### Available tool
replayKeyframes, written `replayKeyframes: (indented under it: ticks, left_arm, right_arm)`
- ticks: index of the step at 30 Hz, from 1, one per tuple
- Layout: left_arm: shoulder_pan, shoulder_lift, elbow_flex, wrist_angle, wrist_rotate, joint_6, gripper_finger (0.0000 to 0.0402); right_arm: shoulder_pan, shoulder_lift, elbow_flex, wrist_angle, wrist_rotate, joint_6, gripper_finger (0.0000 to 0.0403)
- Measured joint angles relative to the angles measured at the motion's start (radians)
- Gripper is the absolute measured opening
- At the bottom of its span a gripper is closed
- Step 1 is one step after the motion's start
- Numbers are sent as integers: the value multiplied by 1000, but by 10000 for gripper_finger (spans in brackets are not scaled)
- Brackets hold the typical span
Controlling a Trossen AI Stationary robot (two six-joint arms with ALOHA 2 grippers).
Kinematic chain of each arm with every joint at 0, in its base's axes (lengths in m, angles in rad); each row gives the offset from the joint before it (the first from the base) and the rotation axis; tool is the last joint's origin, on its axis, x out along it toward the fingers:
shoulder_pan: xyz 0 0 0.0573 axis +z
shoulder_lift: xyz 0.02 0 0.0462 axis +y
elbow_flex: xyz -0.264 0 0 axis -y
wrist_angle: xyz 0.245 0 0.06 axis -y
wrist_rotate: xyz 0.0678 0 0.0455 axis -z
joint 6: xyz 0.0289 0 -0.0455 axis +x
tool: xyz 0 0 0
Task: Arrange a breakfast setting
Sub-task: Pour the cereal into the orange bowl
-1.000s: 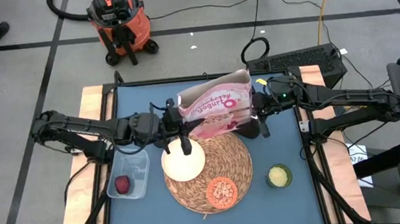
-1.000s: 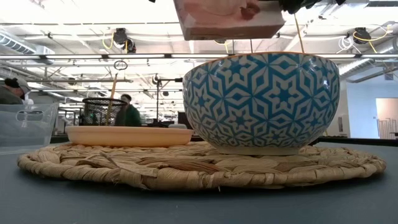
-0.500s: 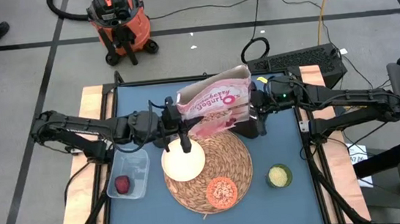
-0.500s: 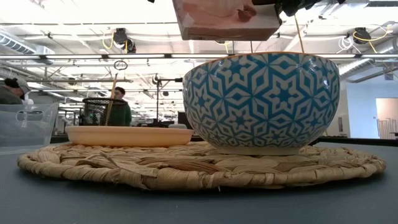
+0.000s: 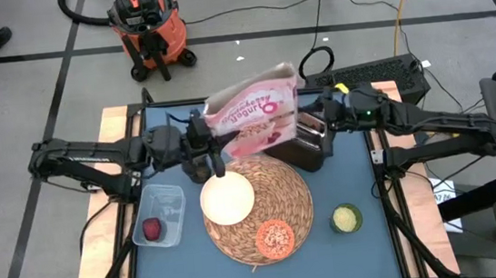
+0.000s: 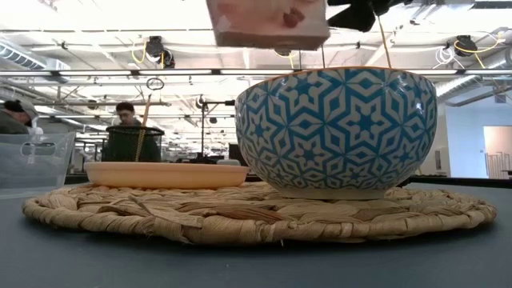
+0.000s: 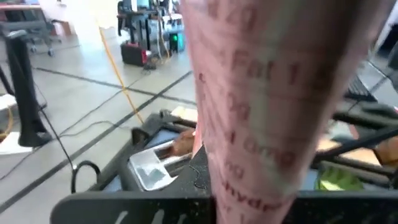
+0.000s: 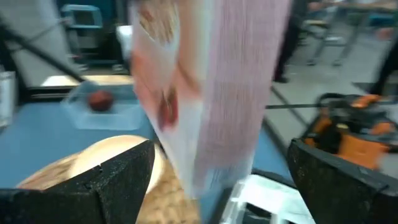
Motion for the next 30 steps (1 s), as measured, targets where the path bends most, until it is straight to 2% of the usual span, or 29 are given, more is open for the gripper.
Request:
replayKeyframes:
  ticks: [4, 18, 30]
  left_arm:
    - [32, -47, 1, -24, 0, 28, 3]
    - [229, -292, 2, -86, -3, 162, 3]
    - [443, -426, 2, -270, -52, 199, 3]
  right_arm:
    - [-10, -23, 0, 1, 73, 1, 354]
    - [-18, -27, 0, -1, 70, 8, 354]
    - [-18, -27, 0, -1, 70, 8, 354]
